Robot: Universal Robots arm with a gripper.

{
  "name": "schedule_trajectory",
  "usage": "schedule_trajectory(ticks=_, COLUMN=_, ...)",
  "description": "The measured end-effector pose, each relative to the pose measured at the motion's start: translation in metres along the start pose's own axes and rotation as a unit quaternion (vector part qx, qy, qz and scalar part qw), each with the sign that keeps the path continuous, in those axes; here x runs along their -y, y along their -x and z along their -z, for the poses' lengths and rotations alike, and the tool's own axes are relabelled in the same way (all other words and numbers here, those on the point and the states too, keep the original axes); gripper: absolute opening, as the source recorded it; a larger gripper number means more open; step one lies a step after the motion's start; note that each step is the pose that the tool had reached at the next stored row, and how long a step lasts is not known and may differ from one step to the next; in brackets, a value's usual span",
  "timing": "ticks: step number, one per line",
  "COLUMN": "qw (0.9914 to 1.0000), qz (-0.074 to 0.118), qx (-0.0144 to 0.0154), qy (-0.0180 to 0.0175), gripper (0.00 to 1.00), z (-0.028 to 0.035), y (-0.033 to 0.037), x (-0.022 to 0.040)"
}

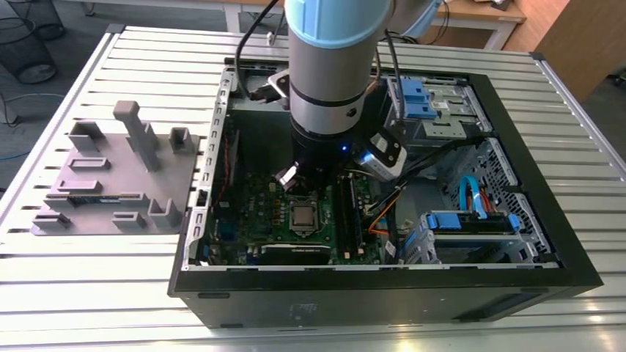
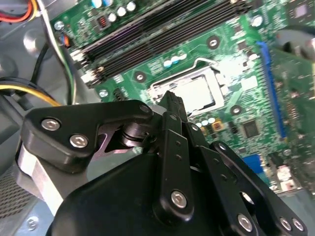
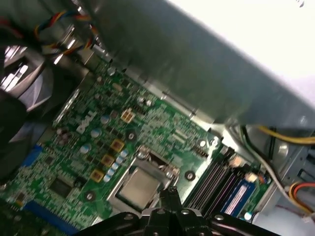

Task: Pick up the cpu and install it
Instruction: 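Close the cpu cover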

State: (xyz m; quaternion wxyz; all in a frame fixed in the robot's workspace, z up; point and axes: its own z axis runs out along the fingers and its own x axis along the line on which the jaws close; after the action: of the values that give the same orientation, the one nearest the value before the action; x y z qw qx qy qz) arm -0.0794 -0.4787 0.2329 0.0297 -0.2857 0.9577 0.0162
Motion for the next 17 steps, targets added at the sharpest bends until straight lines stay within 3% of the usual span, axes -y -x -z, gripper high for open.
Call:
schedule_trajectory(ticks=7, qw=1.0, qz=0.0, qx=-0.0007, qy=0.0004, gripper=0.11, z=0.0004, y=-0.0097, x=0.0148)
schedule_trajectory(ticks=12, qw=0.99999, qz=-0.003, qx=-0.0028, qy=0.0014, gripper=0.11, z=-0.0001, y=-0.0132, x=0.02)
schedule_trajectory(ticks=17, qw=0.99992, qz=-0.008, qx=-0.0091, qy=-0.0028, gripper=0.11, z=-0.0008, y=-0.0143, x=0.0216)
